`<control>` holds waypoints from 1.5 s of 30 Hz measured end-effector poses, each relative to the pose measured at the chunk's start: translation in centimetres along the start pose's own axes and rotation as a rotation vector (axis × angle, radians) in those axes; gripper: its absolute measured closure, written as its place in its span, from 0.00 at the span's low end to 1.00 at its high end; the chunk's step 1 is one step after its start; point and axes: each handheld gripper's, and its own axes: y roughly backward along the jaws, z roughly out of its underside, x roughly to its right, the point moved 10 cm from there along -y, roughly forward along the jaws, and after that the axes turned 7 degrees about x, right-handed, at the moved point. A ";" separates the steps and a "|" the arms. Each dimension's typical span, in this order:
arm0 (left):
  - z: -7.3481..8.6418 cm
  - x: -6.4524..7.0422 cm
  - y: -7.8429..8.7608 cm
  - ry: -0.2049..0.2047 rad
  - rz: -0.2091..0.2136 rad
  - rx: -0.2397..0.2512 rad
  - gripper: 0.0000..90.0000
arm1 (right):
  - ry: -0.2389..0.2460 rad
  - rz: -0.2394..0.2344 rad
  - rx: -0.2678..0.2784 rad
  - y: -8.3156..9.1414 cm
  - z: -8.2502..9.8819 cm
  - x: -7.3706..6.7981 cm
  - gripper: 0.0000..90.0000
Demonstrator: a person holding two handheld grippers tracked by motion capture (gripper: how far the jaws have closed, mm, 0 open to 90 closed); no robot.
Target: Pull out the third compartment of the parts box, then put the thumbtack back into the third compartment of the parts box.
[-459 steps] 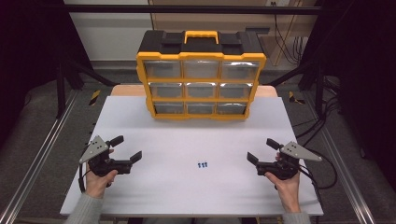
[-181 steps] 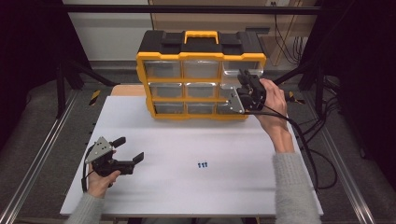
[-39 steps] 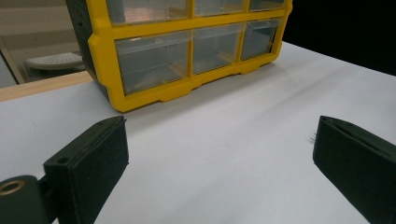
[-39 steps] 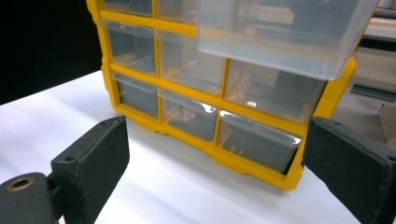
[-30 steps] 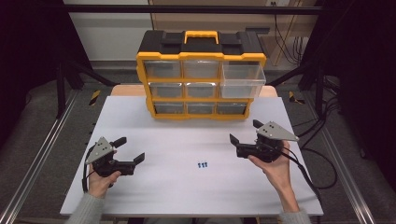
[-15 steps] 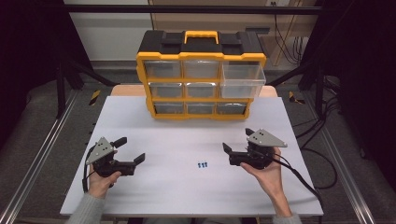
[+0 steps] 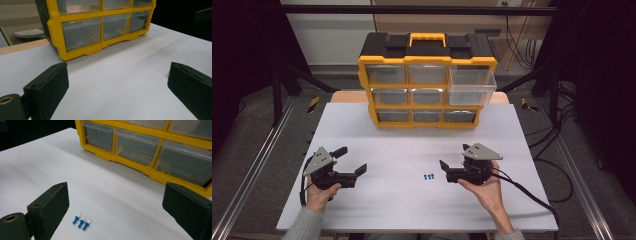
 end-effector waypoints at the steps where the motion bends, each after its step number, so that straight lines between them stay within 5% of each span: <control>1: 0.0 0.0 0.0 0.000 0.000 0.000 0.03 | -0.004 -0.005 -0.003 -0.1 0.1 -0.2 0.08; 20: 0.1 0.0 0.0 -0.002 -0.001 -0.005 0.03 | -0.039 -0.055 -0.064 -2.5 2.5 -2.6 0.10; 45: 0.1 0.1 -0.1 -0.002 -0.001 -0.004 0.03 | -0.013 -0.019 -0.187 -4.2 6.3 -3.3 0.23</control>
